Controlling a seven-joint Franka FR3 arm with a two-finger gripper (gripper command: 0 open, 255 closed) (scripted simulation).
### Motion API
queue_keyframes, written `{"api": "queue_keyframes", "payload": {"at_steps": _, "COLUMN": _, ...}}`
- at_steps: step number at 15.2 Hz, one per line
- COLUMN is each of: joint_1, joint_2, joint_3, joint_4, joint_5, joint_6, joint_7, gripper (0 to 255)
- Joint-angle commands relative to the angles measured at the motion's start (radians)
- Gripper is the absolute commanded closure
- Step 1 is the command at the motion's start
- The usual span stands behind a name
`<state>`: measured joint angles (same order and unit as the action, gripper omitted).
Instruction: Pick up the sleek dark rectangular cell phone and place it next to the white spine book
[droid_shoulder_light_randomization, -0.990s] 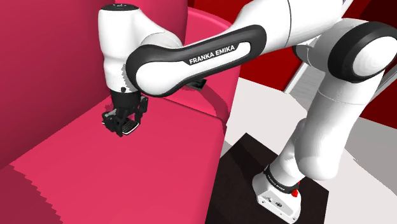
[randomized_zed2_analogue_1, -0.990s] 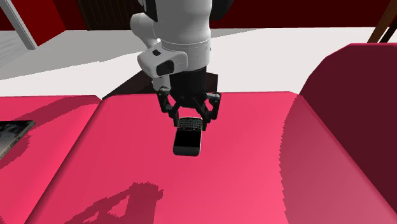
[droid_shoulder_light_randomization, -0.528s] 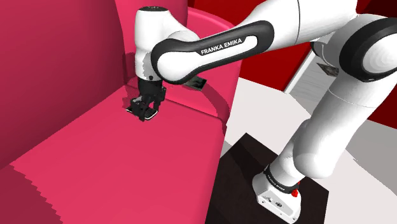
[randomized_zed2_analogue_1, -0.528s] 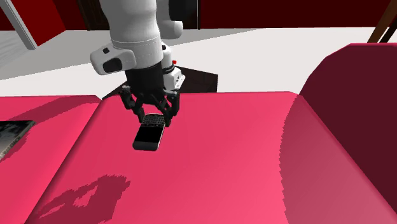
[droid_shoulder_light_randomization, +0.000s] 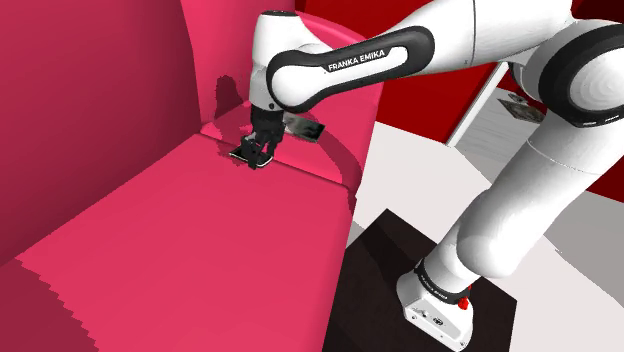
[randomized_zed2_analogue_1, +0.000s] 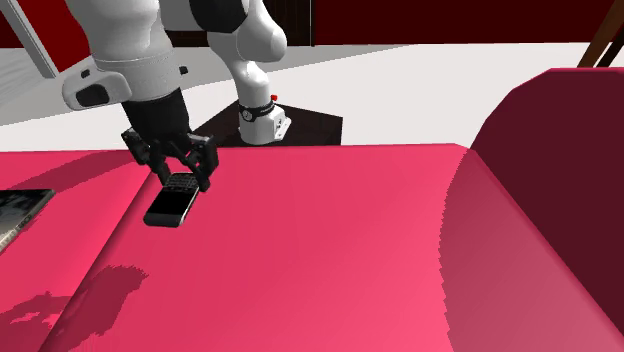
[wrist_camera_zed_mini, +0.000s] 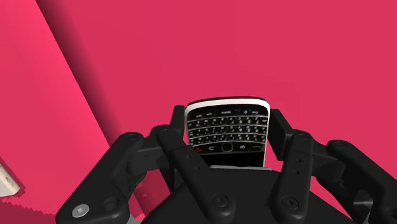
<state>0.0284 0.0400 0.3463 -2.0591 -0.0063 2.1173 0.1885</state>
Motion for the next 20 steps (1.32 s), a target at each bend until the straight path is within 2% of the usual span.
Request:
{"api": "queue_keyframes", "payload": {"at_steps": 1, "joint_1": -0.026, "joint_2": -0.009, "joint_3": -0.024, "joint_4": -0.009, "joint_5": 0.006, "joint_6": 0.001, "joint_7": -0.054, "gripper": 255}}
{"api": "queue_keyframes", "payload": {"at_steps": 11, "joint_1": -0.149, "joint_2": 0.002, "joint_3": -0.139, "joint_4": 0.008, "joint_5": 0.012, "joint_6": -0.007, "joint_7": -0.296, "gripper": 255}}
{"api": "queue_keyframes", "payload": {"at_steps": 20, "joint_1": -0.255, "joint_2": 0.088, "joint_3": -0.232, "joint_4": 0.122, "joint_5": 0.009, "joint_6": -0.038, "joint_7": -0.494, "gripper": 255}}
